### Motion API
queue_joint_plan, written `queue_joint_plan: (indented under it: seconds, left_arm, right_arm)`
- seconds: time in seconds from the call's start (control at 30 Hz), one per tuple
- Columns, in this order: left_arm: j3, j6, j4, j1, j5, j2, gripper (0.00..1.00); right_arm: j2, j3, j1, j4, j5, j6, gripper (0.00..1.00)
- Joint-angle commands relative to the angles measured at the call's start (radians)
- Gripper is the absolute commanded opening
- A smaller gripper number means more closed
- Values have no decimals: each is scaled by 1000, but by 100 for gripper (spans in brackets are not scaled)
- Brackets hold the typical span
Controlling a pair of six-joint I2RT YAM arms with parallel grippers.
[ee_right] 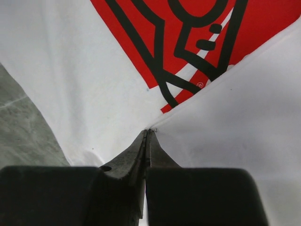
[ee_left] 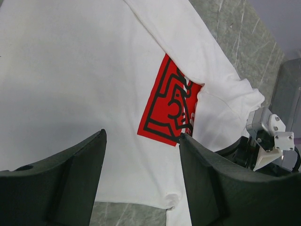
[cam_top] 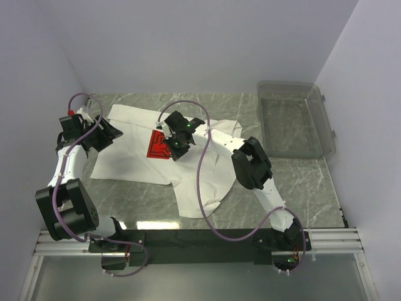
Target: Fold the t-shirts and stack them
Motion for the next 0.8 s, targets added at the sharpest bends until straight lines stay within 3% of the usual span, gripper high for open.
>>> queue_joint_plan:
  seconds: [0.0, 0.1, 0.23, 0.43, 0.6, 0.77]
  left_arm:
    - [5, 20, 14, -4, 21, -4, 69]
    - [7, 21, 11, -4, 20, -7, 69]
    - [4, 24, 8, -3, 17, -14, 69]
    - [-10, 29, 12, -1, 7, -30, 69]
    - [-13, 29, 19, -3, 9, -28, 69]
    - [-8, 28, 25, -1, 23, -16, 69]
  right_arm:
    - [-42, 43, 18, 27, -63, 51, 8]
    - [-49, 54, 13, 12, -60, 7, 37]
    - [-106, 31, -31, -31, -65, -134, 50]
    - [-296, -192, -212, -22, -146, -199, 49]
    - [-396, -429, -306, 9, -63, -87, 35]
    - [-414, -552, -375, 78, -51, 36, 35]
